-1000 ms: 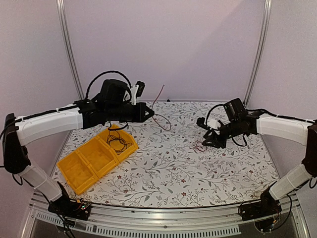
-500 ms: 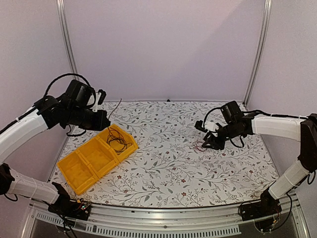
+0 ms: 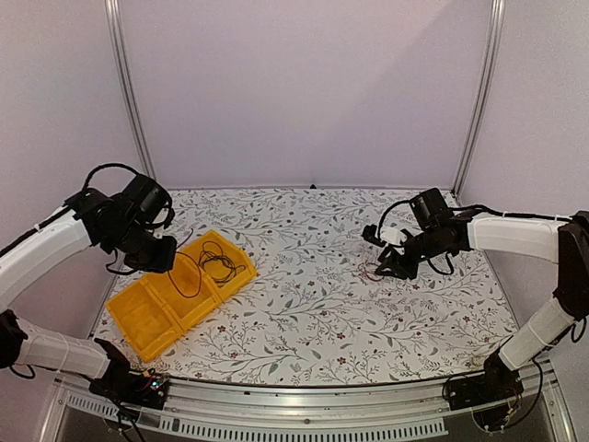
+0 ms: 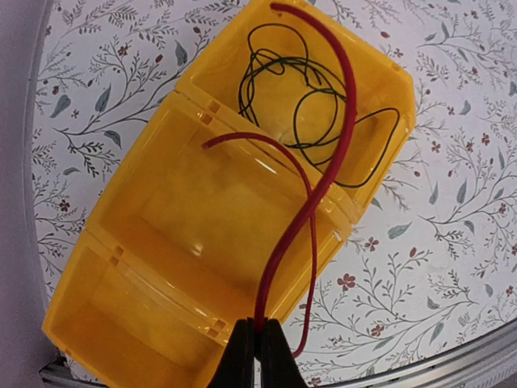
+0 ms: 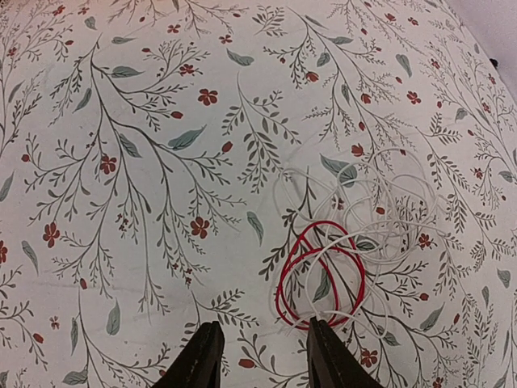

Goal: Untangle the cables

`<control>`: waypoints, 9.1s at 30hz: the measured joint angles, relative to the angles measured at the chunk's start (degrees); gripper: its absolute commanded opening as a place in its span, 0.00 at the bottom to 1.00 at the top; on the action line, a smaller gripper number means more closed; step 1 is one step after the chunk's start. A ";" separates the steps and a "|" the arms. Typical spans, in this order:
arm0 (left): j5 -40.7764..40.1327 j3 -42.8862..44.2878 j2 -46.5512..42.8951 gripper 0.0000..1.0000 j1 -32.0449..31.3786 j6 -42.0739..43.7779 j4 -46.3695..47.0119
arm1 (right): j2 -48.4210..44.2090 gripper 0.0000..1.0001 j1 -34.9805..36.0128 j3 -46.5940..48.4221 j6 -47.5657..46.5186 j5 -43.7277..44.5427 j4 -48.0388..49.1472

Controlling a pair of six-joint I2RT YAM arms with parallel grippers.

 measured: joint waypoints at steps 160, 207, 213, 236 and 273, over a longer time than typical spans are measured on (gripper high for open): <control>47.15 -13.20 16.37 0.55 5.33 -4.90 90.16 | 21.57 0.00 6.40 19.34 8.50 16.94 -8.44; -4.39 -1.84 37.57 0.17 -36.44 45.99 104.45 | -9.03 0.01 6.29 18.62 2.86 -24.98 -27.50; -3.54 -2.14 37.42 0.00 -36.50 48.92 104.67 | -9.01 0.03 6.27 17.70 2.84 -25.42 -26.75; -19.06 -6.75 2.12 0.00 -27.47 33.29 61.29 | 2.16 0.31 -0.52 3.65 2.29 -20.02 -11.17; -14.71 -6.58 12.70 0.00 5.92 13.33 17.62 | 2.14 0.31 -0.42 1.49 1.53 -9.81 -7.48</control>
